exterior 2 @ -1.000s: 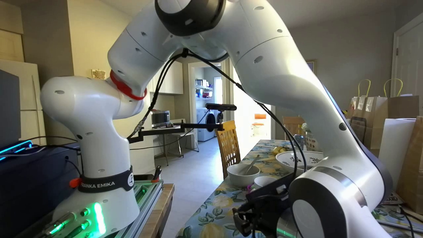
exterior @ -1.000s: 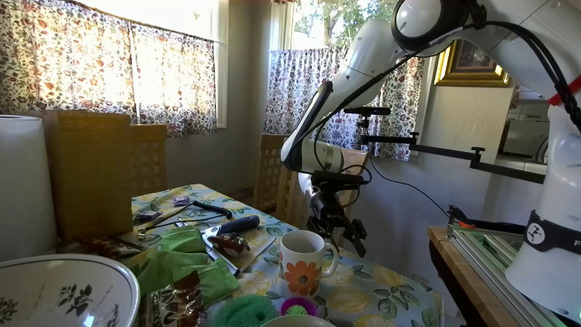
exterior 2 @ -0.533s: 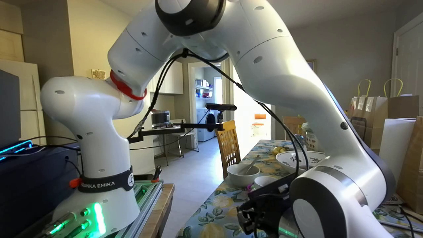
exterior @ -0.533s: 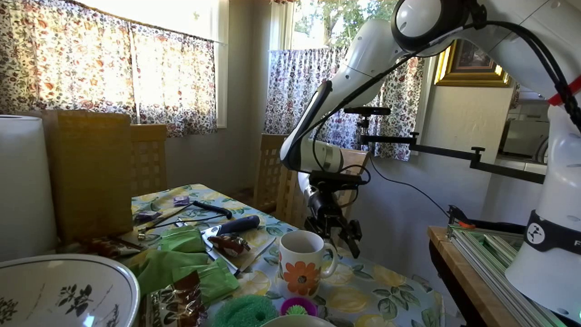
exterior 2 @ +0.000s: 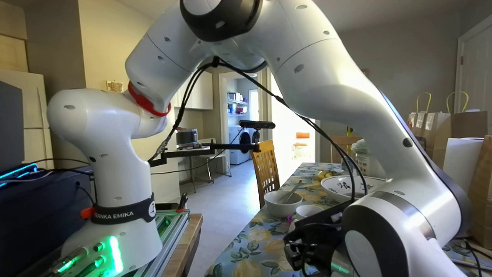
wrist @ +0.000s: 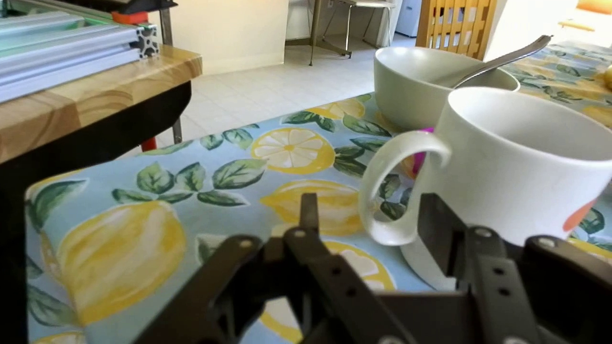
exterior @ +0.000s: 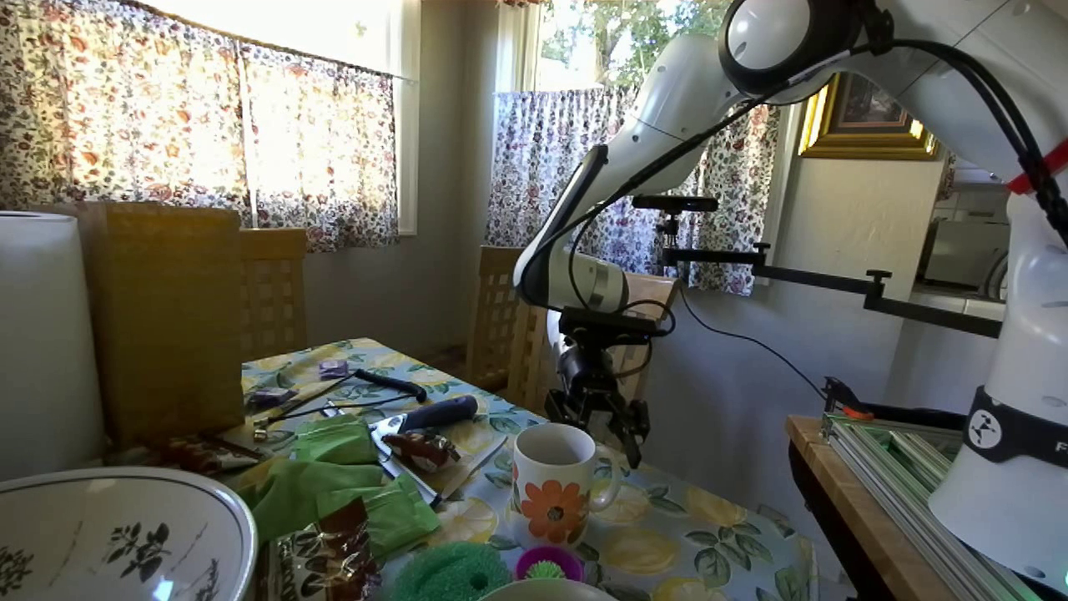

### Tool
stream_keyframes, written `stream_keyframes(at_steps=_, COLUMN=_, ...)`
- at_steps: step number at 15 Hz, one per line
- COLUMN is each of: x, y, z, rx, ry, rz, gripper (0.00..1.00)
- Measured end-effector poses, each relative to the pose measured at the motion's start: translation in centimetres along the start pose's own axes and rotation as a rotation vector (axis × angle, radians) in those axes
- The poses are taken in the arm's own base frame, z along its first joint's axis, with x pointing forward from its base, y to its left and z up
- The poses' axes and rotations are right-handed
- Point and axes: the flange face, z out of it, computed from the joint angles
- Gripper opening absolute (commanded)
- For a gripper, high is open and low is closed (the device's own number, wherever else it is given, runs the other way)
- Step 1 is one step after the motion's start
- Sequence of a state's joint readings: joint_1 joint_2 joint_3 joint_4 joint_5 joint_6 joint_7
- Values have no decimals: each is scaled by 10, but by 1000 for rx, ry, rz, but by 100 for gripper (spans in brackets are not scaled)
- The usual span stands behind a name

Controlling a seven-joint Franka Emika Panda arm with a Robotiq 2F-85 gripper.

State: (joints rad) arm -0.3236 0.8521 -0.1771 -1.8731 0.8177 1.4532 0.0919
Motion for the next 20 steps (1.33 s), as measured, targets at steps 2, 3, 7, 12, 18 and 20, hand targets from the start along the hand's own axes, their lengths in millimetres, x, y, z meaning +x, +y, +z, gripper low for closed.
stream_keyframes(at_steps=2, x=0, y=-2, z=1, rx=11, ry=-2, rz=1, gripper=61)
stream_keyframes(at_steps=3, x=0, y=-3, z=1, rx=16, ry=-3, rz=1, gripper=61)
stream_keyframes(at_steps=7, x=1, y=-5, z=7, rx=12, ry=-9, rz=2, gripper=59)
stream_keyframes(at_steps=12, x=3, y=-8, z=15, rx=-5, ry=-18, rz=4, gripper=59)
stream_keyframes(at_steps=18, x=2, y=-10, z=19, rx=-13, ry=-27, rz=7, gripper=57)
stream_keyframes(at_steps=20, x=2, y=-9, z=20, rx=-14, ry=-31, rz=13, gripper=58)
